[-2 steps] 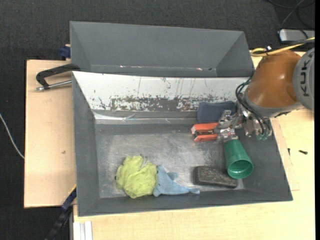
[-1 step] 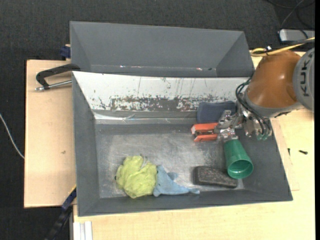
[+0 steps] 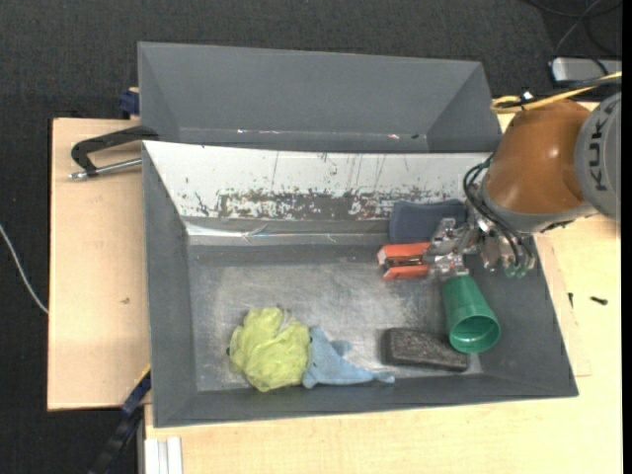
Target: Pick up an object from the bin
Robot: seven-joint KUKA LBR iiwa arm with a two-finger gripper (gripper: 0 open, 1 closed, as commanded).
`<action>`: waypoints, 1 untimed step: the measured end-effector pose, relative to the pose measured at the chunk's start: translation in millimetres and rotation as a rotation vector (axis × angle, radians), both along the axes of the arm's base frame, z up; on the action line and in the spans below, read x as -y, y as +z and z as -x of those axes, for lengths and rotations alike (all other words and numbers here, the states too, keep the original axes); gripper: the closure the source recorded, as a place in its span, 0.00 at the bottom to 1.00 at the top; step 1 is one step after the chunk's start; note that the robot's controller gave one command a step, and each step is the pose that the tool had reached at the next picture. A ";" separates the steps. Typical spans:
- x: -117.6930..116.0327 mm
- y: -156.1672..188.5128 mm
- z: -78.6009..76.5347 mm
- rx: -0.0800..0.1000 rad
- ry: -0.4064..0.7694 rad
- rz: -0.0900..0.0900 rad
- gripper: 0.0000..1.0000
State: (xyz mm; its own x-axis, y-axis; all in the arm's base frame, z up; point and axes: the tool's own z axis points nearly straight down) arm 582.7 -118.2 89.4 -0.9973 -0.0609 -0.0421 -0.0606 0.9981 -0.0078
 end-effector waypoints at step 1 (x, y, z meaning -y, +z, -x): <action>0.0 0.0 0.0 0.000 0.000 0.000 1.00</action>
Offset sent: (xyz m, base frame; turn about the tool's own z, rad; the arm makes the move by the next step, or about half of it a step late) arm 0.0000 0.0000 0.0000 0.0000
